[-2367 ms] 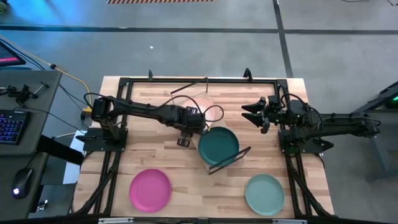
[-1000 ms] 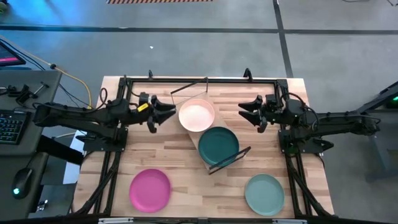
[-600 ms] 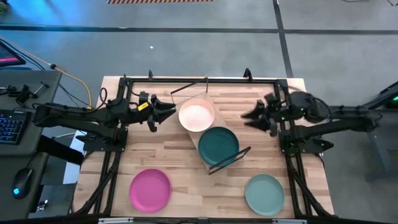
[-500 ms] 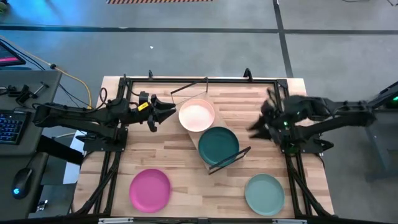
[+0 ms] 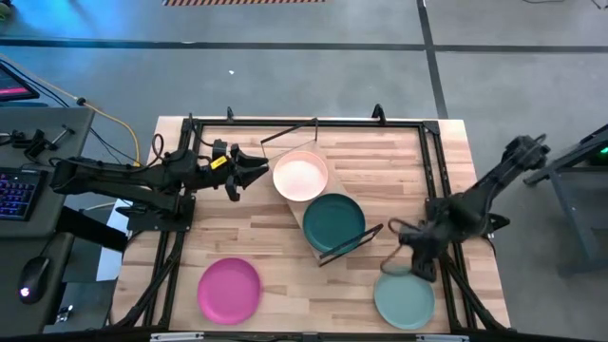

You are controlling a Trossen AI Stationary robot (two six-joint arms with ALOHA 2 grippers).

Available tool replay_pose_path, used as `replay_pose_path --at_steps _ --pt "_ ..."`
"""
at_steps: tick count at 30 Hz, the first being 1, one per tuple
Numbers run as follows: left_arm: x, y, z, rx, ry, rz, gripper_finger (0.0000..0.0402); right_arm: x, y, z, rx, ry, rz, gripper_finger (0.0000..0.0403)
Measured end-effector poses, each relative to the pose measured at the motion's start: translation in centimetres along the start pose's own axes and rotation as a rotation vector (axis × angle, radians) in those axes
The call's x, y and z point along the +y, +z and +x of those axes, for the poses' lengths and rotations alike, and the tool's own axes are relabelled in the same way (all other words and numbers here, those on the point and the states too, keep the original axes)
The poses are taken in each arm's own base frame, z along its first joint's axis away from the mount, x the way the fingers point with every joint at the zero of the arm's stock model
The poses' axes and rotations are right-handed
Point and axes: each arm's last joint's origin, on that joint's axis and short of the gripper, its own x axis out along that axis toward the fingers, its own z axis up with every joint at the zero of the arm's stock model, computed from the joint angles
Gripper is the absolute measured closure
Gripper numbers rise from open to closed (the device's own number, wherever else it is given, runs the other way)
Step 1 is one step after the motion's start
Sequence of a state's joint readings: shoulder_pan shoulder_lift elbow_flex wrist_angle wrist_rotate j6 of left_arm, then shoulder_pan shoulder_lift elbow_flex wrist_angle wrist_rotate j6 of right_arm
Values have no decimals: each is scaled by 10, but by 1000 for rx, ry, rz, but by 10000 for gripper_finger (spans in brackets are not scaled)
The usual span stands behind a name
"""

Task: Place and stack plates onto a shelf
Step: Stack the gray plate on top of the light brown plate on the shelf

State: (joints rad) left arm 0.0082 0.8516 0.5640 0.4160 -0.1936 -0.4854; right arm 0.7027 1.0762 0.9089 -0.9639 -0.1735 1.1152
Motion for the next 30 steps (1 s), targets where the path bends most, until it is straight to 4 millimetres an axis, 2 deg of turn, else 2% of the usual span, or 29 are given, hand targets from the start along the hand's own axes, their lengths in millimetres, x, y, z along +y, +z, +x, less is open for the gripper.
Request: replay_pose_path --at_steps 7,12,19,30 --pt "0 0 0 0 0 10 241 -27 -24 50 32 -192 61 187" --pt "0 0 0 2 1 8 241 -39 -30 76 5 -132 74 187" --pt "0 0 0 2 4 8 241 -53 -33 96 5 -137 77 187" --pt "1 0 0 -1 13 8 241 -53 -30 123 38 -253 80 187"
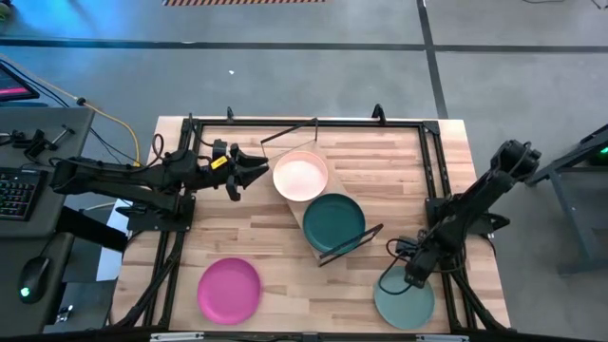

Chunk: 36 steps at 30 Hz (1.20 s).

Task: Place and stack plates onto a shelf
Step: Stack the gray plate on top of the light brown plate on the shelf

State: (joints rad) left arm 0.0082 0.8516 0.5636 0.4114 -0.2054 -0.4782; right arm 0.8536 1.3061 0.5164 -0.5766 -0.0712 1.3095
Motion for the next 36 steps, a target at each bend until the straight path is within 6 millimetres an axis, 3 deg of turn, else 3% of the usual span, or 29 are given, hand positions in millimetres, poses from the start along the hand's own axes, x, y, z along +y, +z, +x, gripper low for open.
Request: replay_pose_path --at_steps 3,6,12,16,20,26,32,36 --pt "0 0 0 0 0 0 241 2 1 1 2 -32 -10 194" --pt "0 0 0 0 0 0 241 4 1 -1 0 -55 -23 231" --pt "0 0 0 1 1 1 241 8 1 -4 22 -44 -30 384" --pt "0 0 0 0 1 0 241 13 1 -12 36 9 -61 395" --pt "0 0 0 -2 1 1 241 25 3 -34 12 136 -138 401" --pt "0 0 0 -9 14 1 241 39 5 -83 -43 354 -242 402" --pt "0 0 0 -10 15 0 241 51 23 -162 -201 618 -297 402" --pt "0 1 0 -14 15 -1 241 49 50 -217 -402 626 -307 403"
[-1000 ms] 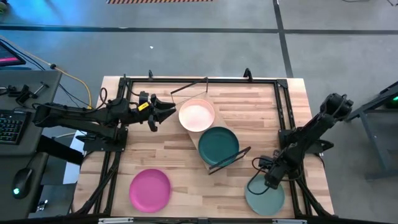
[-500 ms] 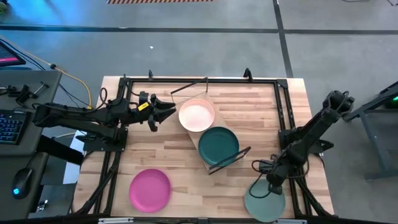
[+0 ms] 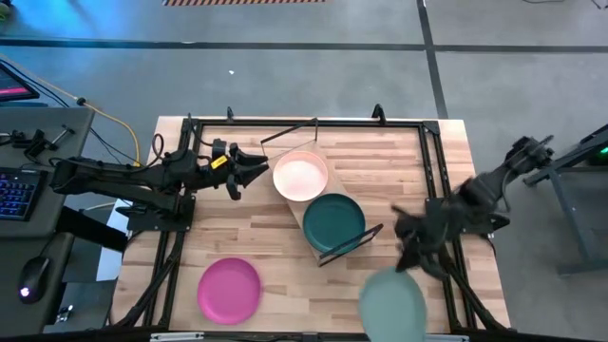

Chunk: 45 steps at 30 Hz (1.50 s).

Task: Place and stack plates onto a shelf
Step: Stack the gray plate on top of the light brown plate on the shelf

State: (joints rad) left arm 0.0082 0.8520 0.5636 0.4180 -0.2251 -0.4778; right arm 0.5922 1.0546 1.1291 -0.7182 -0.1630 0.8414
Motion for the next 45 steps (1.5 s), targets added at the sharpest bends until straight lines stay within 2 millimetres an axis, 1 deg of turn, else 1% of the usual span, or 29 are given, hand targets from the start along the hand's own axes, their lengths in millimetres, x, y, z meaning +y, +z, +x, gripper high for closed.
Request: replay_pose_path --at_steps 2,4,8,11,14,17,21,24,27,32,37,41,45 --pt "0 0 0 -6 5 -1 241 -3 26 -15 -119 -89 -16 403" --pt "0 1 0 -14 0 -3 241 -11 50 -29 -225 -184 -3 403" --pt "-2 4 0 -41 -14 -10 241 -38 93 -56 -394 -299 111 403" --pt "-4 8 0 -79 -32 2 241 -66 114 -70 -442 -353 186 403" --pt "-8 15 -2 -150 -82 7 241 -99 126 -75 -433 -411 248 403" --pt "-12 24 -4 -240 -136 20 241 -135 134 -71 -403 -455 350 403" --pt "-14 29 -6 -294 -156 48 241 -179 144 -58 -373 -497 445 403" --pt "-14 30 -6 -299 -153 49 241 -208 152 -43 -363 -523 502 403" --pt "-14 29 -6 -299 -146 49 241 -229 161 -28 -387 -520 549 403" --pt "-14 30 -6 -302 -138 47 241 -254 168 -6 -381 -519 608 403" --pt "-14 30 -6 -304 -138 46 241 -269 169 6 -362 -557 638 403" --pt "-14 30 -6 -305 -137 45 241 -274 170 6 -396 -611 638 403" --pt "-14 30 -6 -305 -137 45 241 -277 171 3 -414 -614 660 403"
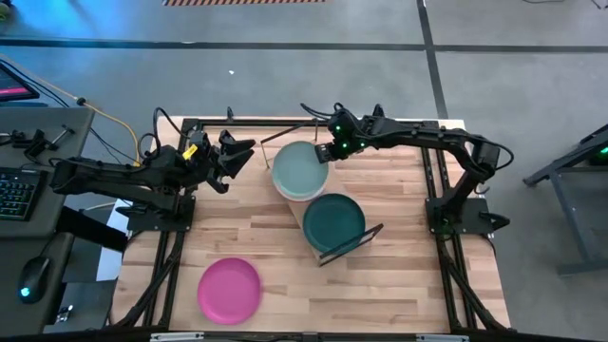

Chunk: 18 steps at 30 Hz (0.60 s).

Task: Place and stack plates onto a shelf
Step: Stack the gray plate on top of the light brown plate on the shelf

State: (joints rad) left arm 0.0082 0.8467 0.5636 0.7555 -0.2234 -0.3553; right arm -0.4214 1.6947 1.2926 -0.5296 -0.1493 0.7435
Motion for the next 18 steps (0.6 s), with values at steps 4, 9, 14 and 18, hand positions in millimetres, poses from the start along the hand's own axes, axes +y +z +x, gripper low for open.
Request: replay_pose_path --at_steps 4,9,14,18 --pt "0 0 0 0 0 -7 241 0 0 0 2 -3 1 403" --pt "0 0 0 2 -3 -9 241 0 -2 3 -5 -22 6 403" --pt "0 0 0 2 -4 -10 241 -4 -2 11 -7 -66 50 403" --pt "0 0 0 4 -10 -10 241 -3 -3 13 5 -60 36 403"
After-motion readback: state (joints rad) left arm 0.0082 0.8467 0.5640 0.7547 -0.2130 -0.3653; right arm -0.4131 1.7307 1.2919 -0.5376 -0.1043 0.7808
